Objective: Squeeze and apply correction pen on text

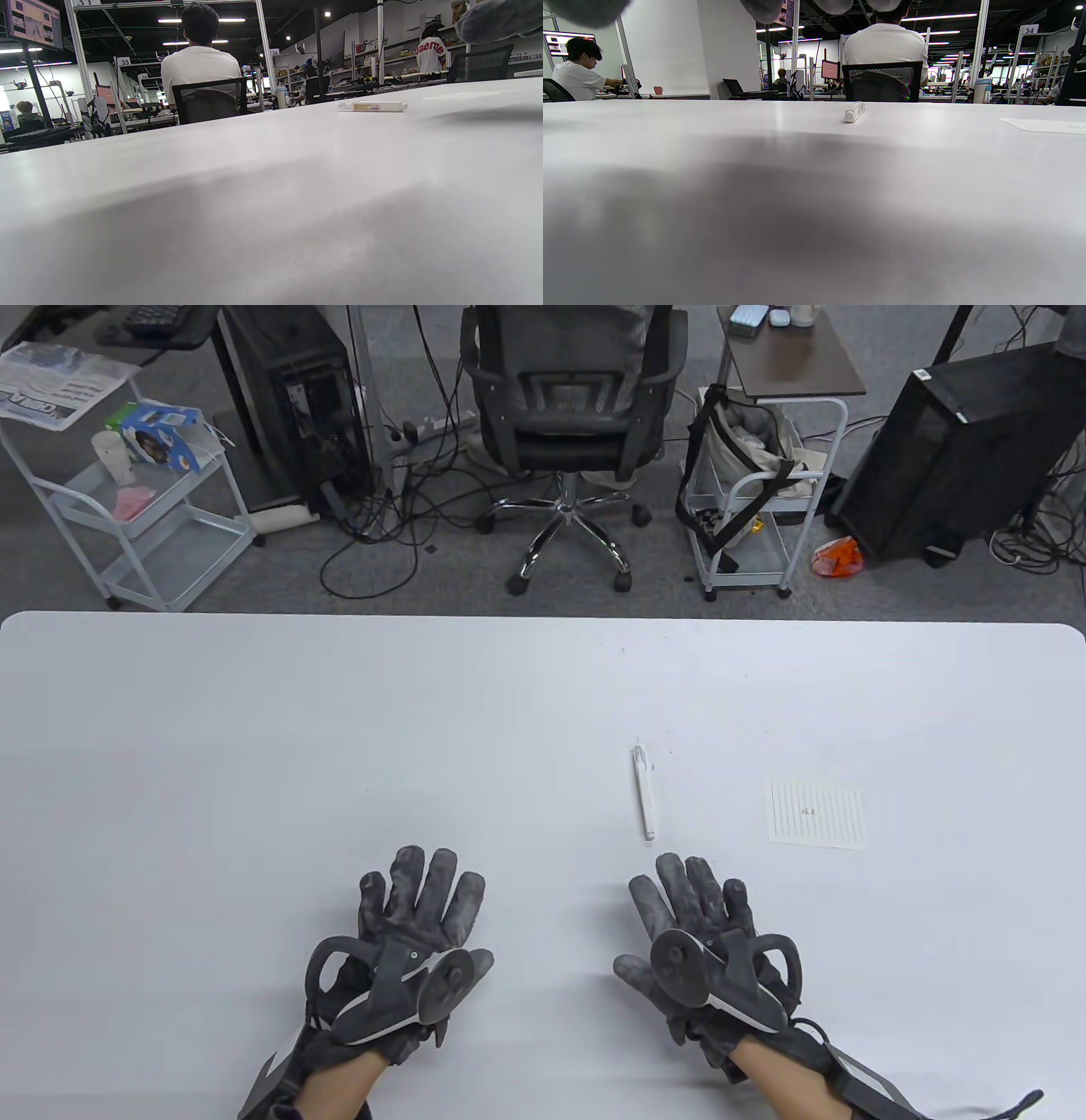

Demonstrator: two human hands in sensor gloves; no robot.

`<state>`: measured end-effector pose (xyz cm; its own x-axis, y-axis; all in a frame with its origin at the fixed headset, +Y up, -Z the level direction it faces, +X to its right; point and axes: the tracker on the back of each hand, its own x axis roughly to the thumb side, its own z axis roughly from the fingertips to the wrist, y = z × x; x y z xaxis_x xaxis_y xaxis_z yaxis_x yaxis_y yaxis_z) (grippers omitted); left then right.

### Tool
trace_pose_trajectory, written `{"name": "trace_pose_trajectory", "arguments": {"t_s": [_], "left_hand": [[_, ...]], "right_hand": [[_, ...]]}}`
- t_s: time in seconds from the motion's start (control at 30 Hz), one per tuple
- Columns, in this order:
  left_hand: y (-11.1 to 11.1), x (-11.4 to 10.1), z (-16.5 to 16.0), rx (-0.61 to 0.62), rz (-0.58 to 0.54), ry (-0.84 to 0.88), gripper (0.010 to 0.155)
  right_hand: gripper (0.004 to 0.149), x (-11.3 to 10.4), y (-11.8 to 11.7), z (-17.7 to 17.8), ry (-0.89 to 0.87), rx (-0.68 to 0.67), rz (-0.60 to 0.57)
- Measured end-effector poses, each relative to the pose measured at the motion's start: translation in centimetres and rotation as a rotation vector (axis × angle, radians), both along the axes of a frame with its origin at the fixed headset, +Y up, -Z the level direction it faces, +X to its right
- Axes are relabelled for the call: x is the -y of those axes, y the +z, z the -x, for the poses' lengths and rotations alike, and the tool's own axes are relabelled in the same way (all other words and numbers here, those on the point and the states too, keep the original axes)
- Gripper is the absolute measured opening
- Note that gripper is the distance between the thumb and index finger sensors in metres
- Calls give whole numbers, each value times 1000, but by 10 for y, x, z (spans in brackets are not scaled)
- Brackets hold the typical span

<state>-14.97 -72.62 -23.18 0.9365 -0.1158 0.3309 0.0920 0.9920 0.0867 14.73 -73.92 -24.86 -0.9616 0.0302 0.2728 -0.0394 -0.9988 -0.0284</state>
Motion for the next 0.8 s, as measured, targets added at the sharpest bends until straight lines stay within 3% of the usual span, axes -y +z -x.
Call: {"name": "trace_pose_trajectory", "arguments": {"t_s": [0.27, 0.63, 0.8], "left_hand": [[0, 0, 0, 1, -4, 2, 82], [-3, 2, 1, -14, 24, -2, 83], [-3, 2, 2, -15, 25, 6, 83]], "right_hand": [[83, -19, -12, -9, -27, 17, -14], [81, -86, -89, -69, -89, 269, -139], [81, -92, -124, -106, -108, 442, -122]]}}
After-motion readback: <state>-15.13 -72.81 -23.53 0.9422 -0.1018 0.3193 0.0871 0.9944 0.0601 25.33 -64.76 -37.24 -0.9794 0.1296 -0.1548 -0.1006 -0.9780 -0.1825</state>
